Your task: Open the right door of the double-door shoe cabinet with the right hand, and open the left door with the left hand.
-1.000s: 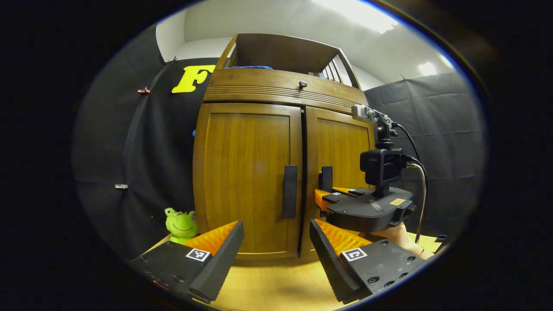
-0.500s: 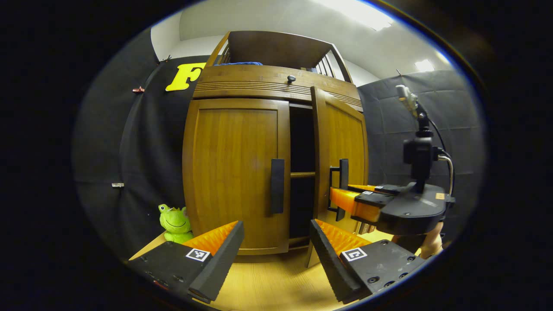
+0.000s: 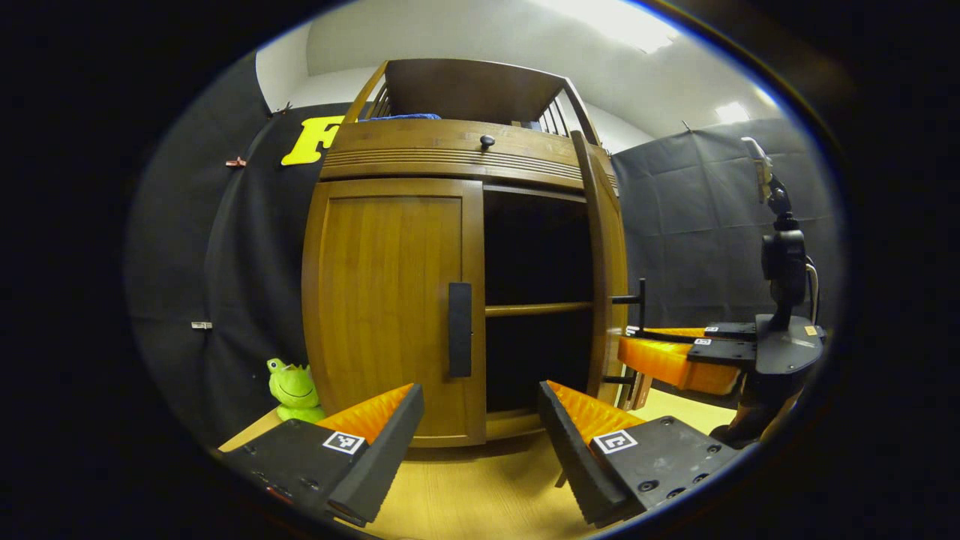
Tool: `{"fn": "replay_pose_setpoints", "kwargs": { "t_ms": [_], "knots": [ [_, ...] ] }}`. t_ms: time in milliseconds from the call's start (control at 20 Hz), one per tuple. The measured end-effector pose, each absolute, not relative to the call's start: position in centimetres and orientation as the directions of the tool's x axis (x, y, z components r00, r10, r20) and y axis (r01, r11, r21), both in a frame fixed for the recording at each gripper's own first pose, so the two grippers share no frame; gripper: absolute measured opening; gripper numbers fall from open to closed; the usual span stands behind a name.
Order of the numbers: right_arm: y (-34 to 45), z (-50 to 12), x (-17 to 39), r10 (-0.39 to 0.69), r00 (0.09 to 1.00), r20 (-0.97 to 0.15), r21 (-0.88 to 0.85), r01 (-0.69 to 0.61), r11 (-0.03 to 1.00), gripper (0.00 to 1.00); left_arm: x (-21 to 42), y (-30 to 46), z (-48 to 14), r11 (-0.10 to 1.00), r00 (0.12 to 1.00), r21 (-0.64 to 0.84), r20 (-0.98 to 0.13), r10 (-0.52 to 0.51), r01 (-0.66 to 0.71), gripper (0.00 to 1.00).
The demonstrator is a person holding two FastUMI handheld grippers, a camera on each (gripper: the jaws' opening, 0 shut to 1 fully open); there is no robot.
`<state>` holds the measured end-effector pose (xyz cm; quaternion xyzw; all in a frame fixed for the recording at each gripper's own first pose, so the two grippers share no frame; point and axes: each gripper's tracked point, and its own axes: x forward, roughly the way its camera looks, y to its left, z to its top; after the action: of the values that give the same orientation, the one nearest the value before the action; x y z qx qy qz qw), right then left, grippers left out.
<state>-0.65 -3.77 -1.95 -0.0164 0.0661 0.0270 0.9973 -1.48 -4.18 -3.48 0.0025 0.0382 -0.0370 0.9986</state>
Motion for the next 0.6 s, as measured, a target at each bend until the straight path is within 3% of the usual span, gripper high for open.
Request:
{"fn": "replay_pose_setpoints", "kwargs": {
  "t_ms": [350,500,600],
  "knots": [
    [-7.2,-1.0,-4.3,0.005,0.988,-0.154,-0.027,-0.009,1.0,0.3,1.4,-3.4,-2.3,1.0,0.999,-0.005,-0.035,-0.028,0.028,0.95],
    [-8.8,-1.2,-5.5,-0.024,0.984,-0.176,-0.041,0.017,0.999,0.25,3.2,-3.0,-2.8,0.999,0.998,-0.03,-0.056,-0.018,0.016,0.94],
    [-9.6,-1.3,-6.2,-0.031,0.983,-0.183,-0.044,0.023,0.999,0.29,4.4,-2.6,-2.7,0.999,0.999,-0.033,-0.05,0.008,-0.01,0.95]
  ]
}}
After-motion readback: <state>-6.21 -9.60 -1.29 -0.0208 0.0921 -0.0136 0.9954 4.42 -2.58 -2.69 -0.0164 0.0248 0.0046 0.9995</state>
